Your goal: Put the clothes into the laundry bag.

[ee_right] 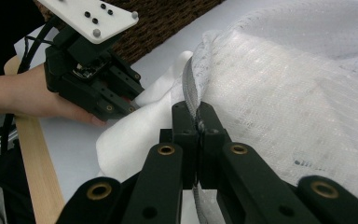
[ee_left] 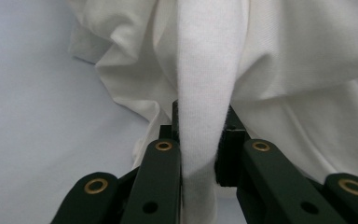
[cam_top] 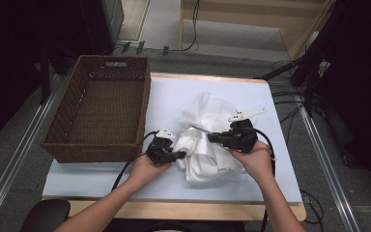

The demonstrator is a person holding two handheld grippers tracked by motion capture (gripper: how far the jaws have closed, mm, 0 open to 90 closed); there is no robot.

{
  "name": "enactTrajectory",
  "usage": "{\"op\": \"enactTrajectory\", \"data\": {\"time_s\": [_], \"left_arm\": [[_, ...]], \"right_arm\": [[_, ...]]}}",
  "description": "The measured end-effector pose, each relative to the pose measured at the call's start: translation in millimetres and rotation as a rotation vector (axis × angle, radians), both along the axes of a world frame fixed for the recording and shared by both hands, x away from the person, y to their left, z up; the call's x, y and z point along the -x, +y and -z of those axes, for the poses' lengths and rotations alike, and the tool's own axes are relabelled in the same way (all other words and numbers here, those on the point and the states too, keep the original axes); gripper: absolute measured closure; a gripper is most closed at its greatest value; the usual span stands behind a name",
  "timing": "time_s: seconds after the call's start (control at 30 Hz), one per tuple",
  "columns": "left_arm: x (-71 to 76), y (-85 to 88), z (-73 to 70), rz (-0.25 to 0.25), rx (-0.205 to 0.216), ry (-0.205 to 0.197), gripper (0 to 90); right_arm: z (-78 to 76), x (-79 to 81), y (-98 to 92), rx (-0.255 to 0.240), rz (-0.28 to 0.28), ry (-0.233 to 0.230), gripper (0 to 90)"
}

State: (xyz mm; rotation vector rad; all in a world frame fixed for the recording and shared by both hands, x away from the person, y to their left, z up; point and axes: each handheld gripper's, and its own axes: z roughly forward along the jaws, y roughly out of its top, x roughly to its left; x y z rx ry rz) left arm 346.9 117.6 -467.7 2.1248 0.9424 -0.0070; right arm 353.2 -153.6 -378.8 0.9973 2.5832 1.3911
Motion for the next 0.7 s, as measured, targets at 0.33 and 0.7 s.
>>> {"op": "enactTrajectory", "data": {"time_s": [0.33, 0.7], "left_arm": [[6.3, -1.0, -20.4, 0.008, 0.094, 0.036, 84.3], [21.5, -2.5, -79.8, 0.047, 0.244, -0.103, 84.5]], "right_arm": [[-7.0, 4.5, -1.3, -0.003, 0.018, -0.023, 90.0], [-14.9, 9.3, 2.6, -0.017, 0.026, -0.044, 90.0]]}}
